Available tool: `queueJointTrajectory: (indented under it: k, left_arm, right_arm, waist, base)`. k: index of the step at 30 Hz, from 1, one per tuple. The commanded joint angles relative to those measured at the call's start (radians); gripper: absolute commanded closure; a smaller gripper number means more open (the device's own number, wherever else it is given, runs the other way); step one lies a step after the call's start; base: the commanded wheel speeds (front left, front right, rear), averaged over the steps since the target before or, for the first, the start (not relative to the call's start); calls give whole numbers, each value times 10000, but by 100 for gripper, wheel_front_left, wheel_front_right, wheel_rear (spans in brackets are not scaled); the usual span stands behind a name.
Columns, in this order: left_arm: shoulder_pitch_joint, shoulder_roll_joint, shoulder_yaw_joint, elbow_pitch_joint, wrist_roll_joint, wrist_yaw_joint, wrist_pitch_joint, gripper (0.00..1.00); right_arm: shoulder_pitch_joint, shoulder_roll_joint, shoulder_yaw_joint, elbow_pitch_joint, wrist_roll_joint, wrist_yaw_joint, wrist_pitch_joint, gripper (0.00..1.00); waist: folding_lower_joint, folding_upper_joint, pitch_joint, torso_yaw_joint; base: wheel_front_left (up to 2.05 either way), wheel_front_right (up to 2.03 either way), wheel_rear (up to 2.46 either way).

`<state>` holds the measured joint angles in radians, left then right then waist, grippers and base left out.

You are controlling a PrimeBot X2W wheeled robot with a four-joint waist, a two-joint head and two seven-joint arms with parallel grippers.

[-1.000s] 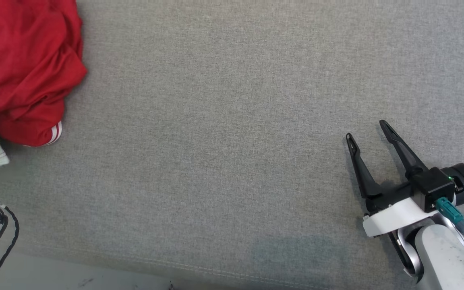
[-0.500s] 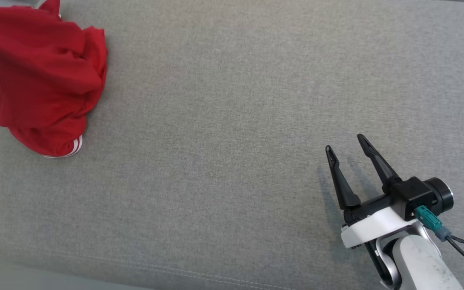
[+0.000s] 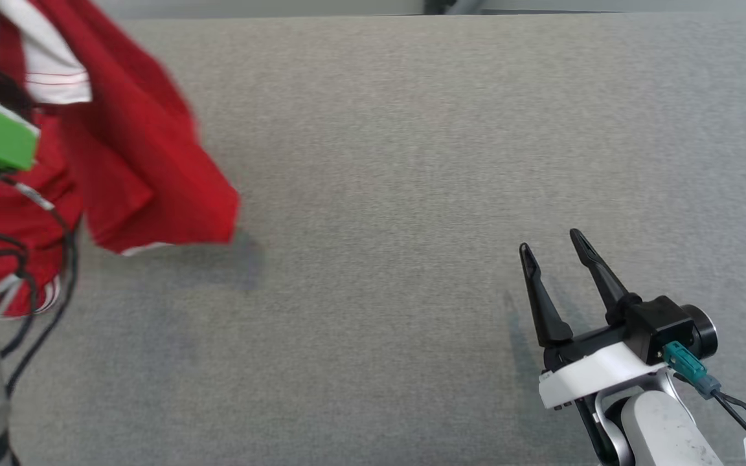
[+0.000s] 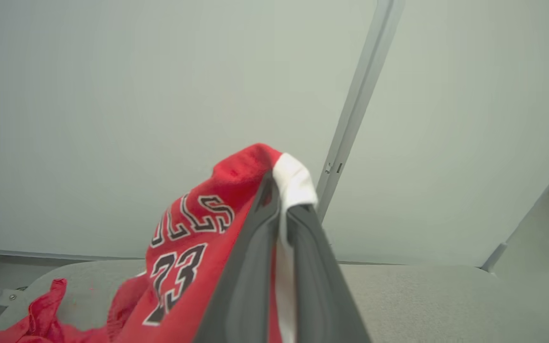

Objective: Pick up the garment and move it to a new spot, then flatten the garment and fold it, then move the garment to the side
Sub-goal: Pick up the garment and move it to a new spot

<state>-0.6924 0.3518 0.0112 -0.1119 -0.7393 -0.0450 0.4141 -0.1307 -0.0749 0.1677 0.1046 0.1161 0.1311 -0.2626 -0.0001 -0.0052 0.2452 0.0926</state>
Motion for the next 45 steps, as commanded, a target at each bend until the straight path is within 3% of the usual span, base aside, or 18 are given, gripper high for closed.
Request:
queueJointTrajectory:
  k: [1,8,14,20,23,31,32,33,34,35,36,45]
  left_arm:
    - [135,-87,-52,-206,-73,65,58,100]
    - [698,-808,-1307,-1894,167,457,662,100]
    - [1939,-1218,-2485,-1797,861,736,611,100]
    - [3527,-1495,-3197,13,1594,792,-505,100]
    - [4153,-1615,-3676,1914,2152,558,-1513,100]
    - [3661,-2204,-4129,5231,2534,3,-3453,100]
    - [3592,-2259,-4143,5475,2552,-27,-3657,81]
    - [3592,-2259,-4143,5475,2552,-27,-3657,81]
    - [3543,-2304,-4140,5680,2535,-59,-3849,54]
    - [3520,-2350,-4145,5861,2537,-83,-4044,6]
    - [3538,-2415,-4159,6000,2480,-102,-4162,0]
    - [4692,-2242,-4023,5235,2658,370,-5463,0]
  right_arm:
    - [126,17,-23,-11,49,-6,-36,0]
    - [196,154,-66,-42,137,-6,-36,0]
    - [315,216,-57,-23,226,-5,-36,0]
    - [489,240,-75,9,291,-6,-36,0]
    - [612,243,-100,6,347,-6,-35,0]
    - [716,240,-113,83,235,-5,-35,0]
    - [733,242,-120,90,195,-5,-35,0]
    - [733,242,-120,90,195,-5,-35,0]
    - [753,239,-147,102,182,-5,-35,0]
    - [792,239,-158,122,141,-6,-35,0]
    - [839,238,-189,144,111,-6,-35,0]
    - [1298,-34,-735,-197,-151,-6,-35,0]
  waist:
    - [1,52,-223,-637]
    - [1,52,-357,-1688]
    - [1,52,-447,-2495]
    - [1,52,-465,-3005]
    - [1,52,-480,-3072]
    - [1,52,-644,-2811]
    - [1,52,-687,-2757]
    - [1,52,-687,-2757]
    - [1,52,-753,-2694]
    - [1,52,-829,-2641]
    - [1,52,-908,-2587]
    - [1,52,-1751,-1774]
  base:
    - [0,0,0]
    - [0,0,0]
    - [0,0,0]
    - [0,0,0]
    - [0,0,0]
    - [0,0,0]
    - [0,0,0]
    - [0,0,0]
    - [0,0,0]
    - [0,0,0]
    - [0,0,0]
    - [0,0,0]
